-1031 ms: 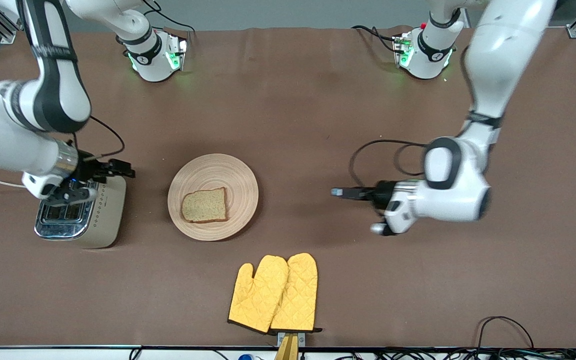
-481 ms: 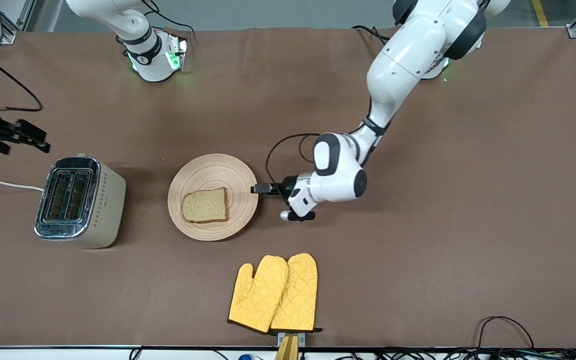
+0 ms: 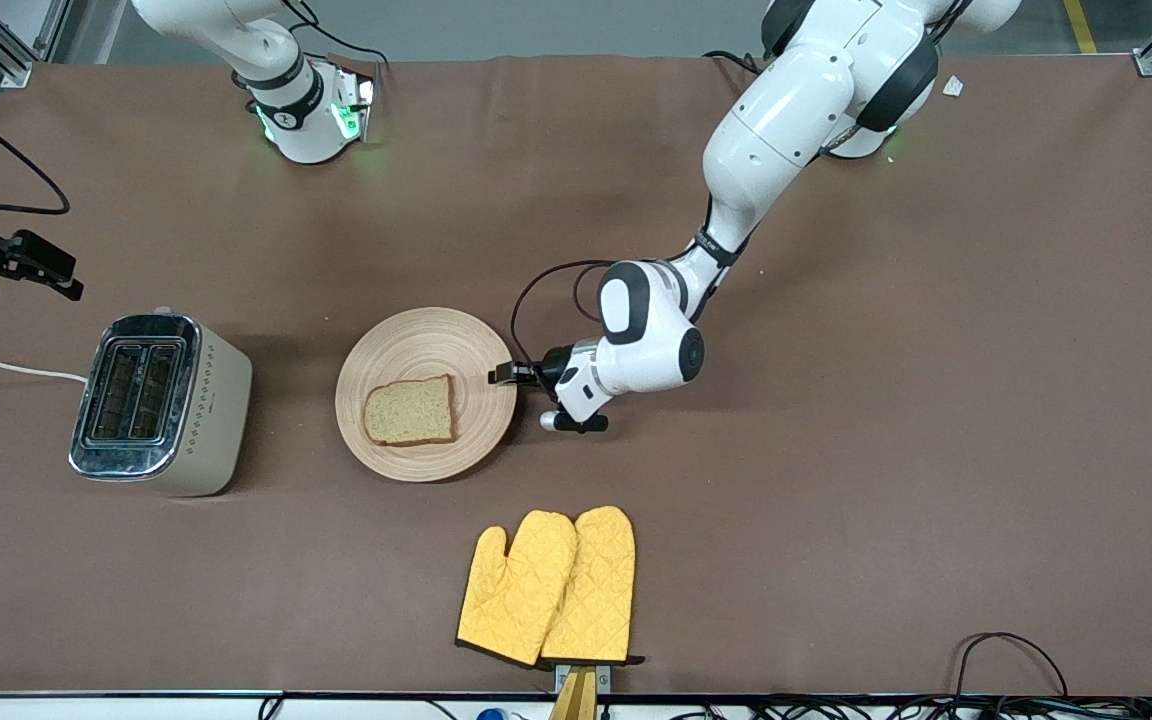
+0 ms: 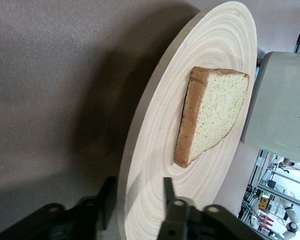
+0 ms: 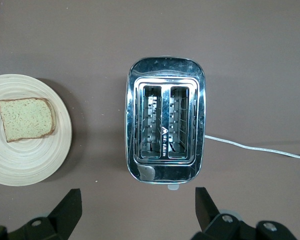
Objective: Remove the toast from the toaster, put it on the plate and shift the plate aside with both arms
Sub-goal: 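Grip the plate rim with the left gripper while the right gripper withdraws, then slide the plate with toast away from the toaster with the left gripper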
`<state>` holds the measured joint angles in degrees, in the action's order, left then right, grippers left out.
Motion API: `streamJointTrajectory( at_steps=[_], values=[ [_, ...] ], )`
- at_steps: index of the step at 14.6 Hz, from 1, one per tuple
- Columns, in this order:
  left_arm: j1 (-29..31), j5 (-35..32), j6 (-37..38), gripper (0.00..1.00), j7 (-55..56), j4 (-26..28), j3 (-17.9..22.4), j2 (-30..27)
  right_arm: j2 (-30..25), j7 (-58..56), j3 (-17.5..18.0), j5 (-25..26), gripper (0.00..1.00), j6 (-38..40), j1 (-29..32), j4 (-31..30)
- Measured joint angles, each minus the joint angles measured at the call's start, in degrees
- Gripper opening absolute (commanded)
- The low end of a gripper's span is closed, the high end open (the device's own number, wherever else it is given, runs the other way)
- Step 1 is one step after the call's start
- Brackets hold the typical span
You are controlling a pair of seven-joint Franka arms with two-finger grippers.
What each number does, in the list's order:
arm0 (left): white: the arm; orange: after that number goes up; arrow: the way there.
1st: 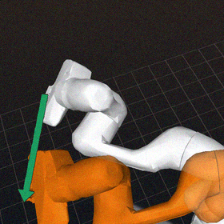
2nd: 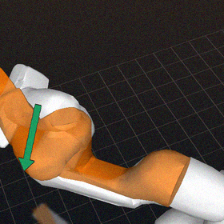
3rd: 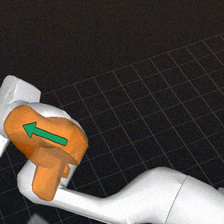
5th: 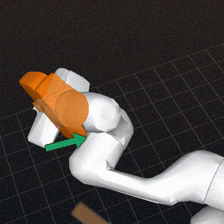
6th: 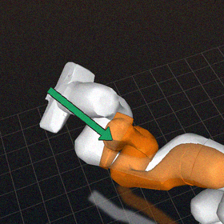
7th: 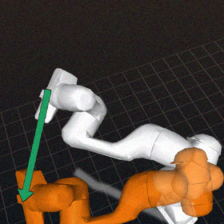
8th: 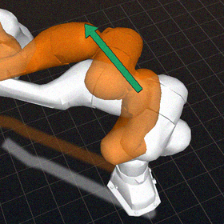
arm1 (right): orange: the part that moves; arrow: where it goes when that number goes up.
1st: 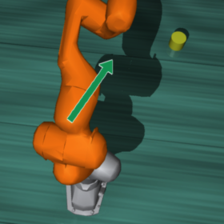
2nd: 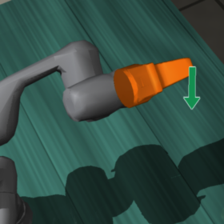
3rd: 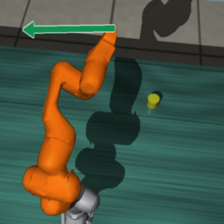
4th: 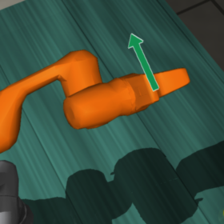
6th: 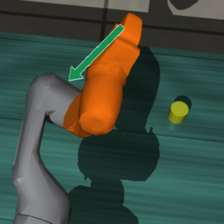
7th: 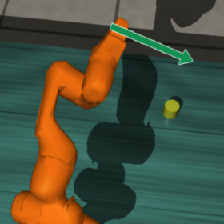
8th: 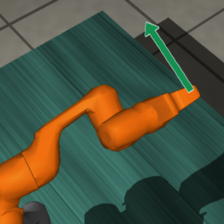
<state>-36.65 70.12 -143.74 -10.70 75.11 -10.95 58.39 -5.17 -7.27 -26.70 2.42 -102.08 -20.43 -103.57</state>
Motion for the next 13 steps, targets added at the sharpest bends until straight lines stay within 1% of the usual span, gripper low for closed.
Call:
streamJointTrajectory(
  at_steps=[3,4,5,6,7,8,9,10,11,13],
  values=[
    [0.19,0.61,0.26,0.0,-2.91,-0.37,-0.11,0.03,0.02,0.01,0.34,0.0,1.0,0.03,-0.01,0.22],
    [0.17,0.62,0.23,0.0,-2.95,-0.74,-0.05,-0.08,0.03,0.01,1.09,0.01,1.0,0.04,0.7,0.25],
    [0.18,0.62,0.15,0.0,-2.95,-1.23,0.04,-0.27,0.06,0.0,4.28,0.02,1.0,0.04,3.85,0.27],
    [0.29,0.61,0.12,0.0,-2.89,-1.78,0.22,-0.88,0.08,-0.01,9.57,0.02,1.0,0.06,8.85,0.3],
    [0.71,0.52,0.58,0.0,-2.46,-1.79,0.59,-1.99,0.09,-0.01,13.57,0.02,1.0,0.09,12.42,0.33],
    [2.18,0.52,3.04,0.0,-2.17,-1.75,0.95,-3.41,0.09,0.0,15.73,0.02,1.0,0.09,14.21,0.34],
    [4.88,0.1,7.62,0.0,-2.13,-1.72,1.3,-5.04,0.1,0.0,16.58,0.02,1.0,0.11,14.83,0.35],
    [8.38,-1.62,12.85,0.0,-2.26,-1.68,1.52,-6.58,0.1,0.0,16.78,0.02,1.0,0.12,14.92,0.35],
    [12.5,-4.73,17.87,0.0,-2.38,-1.6,1.51,-7.98,0.1,0.0,16.81,0.02,1.0,0.12,14.93,0.35],
    [20.76,-9.51,27.78,0.0,-3.71,-1.3,1.52,-9.66,0.1,0.0,16.81,0.02,1.0,0.12,15.1,0.35]
  ],
)
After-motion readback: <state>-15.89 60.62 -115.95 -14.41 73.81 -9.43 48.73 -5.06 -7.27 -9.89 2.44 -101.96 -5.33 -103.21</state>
